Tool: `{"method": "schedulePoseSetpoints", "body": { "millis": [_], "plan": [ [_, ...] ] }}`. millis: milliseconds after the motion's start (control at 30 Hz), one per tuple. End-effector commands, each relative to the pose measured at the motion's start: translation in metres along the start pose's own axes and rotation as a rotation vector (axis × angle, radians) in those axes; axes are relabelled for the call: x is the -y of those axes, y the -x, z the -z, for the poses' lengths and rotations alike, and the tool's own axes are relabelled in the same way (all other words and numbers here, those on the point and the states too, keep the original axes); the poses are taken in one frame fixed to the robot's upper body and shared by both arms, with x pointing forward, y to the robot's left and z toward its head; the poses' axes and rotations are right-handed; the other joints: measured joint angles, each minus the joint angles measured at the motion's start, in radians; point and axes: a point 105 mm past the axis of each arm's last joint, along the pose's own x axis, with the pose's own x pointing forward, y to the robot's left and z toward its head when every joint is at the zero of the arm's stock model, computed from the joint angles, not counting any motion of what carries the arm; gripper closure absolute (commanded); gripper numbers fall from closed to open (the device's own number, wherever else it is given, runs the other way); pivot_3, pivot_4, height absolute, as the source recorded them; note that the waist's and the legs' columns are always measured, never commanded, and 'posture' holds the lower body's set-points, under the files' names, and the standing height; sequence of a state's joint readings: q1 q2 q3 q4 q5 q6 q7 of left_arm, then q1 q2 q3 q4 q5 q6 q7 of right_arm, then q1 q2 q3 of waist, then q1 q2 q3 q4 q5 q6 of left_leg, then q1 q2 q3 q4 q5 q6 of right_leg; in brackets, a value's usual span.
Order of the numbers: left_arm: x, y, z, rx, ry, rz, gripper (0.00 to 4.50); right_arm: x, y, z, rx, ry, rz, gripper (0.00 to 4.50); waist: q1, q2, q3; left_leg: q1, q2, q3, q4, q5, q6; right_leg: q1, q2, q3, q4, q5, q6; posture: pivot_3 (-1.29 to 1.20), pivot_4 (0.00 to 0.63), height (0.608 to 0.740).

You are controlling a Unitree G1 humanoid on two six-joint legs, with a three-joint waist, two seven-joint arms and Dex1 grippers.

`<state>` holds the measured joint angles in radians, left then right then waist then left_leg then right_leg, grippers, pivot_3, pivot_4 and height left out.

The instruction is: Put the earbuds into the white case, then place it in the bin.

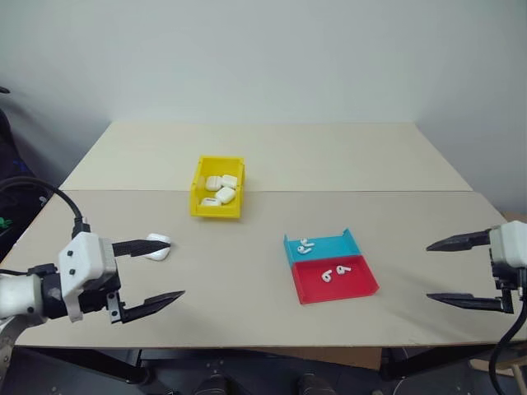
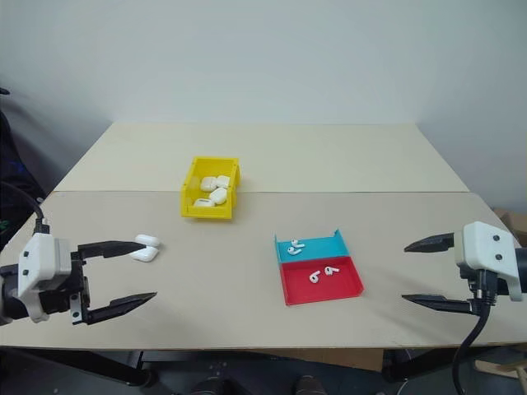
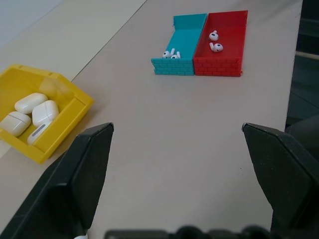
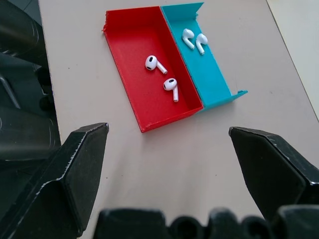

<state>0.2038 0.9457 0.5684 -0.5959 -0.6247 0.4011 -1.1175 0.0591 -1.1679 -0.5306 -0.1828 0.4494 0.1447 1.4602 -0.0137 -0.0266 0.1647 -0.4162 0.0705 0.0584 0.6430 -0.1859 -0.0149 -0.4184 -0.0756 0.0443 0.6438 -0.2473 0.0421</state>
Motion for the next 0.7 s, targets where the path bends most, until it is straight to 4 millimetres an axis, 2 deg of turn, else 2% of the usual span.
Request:
{"method": "schedulePoseSetpoints", "body": {
  "millis": [33,200,267,500,700],
  "plan": [
    [0.000,-0.001,-0.003,-0.014,-0.032,0.000,0.00,0.005,0.003,-0.011,0.040,0.044,0.023,0.03,-0.001,0.000,0.000,0.000,0.000,0.000,0.000,0.000,0.000,0.000,0.000,0.000,0.000,0.000,0.000,0.00,0.150,0.740],
    [-0.001,-0.002,-0.002,-0.034,-0.057,-0.057,0.00,0.006,0.001,-0.009,0.038,0.047,0.022,0.03,0.000,0.000,0.000,0.000,0.000,0.000,0.000,0.000,0.000,0.000,0.000,0.000,0.000,0.000,0.000,0.00,0.150,0.740],
    [-0.003,-0.002,0.000,-0.065,-0.112,-0.110,0.00,0.007,0.000,-0.009,0.038,0.051,0.022,0.03,-0.001,0.000,0.000,0.000,0.000,0.000,0.000,0.000,0.000,0.000,0.000,0.000,0.000,0.000,0.000,0.00,0.150,0.740],
    [-0.005,-0.004,0.010,-0.212,-0.139,-0.202,0.00,0.009,-0.004,-0.007,0.051,0.071,0.024,0.03,0.000,0.000,0.000,0.000,0.000,0.000,0.000,0.000,0.000,0.001,0.000,0.000,0.000,0.000,0.000,0.00,0.150,0.740],
    [-0.033,0.007,0.035,-0.517,-0.012,-0.378,0.00,0.012,-0.009,-0.003,0.035,0.071,0.055,0.03,0.003,0.000,0.000,0.001,0.000,0.000,0.000,0.000,0.000,0.000,0.000,0.000,0.001,0.000,0.000,0.00,0.150,0.740]
  ]
}}
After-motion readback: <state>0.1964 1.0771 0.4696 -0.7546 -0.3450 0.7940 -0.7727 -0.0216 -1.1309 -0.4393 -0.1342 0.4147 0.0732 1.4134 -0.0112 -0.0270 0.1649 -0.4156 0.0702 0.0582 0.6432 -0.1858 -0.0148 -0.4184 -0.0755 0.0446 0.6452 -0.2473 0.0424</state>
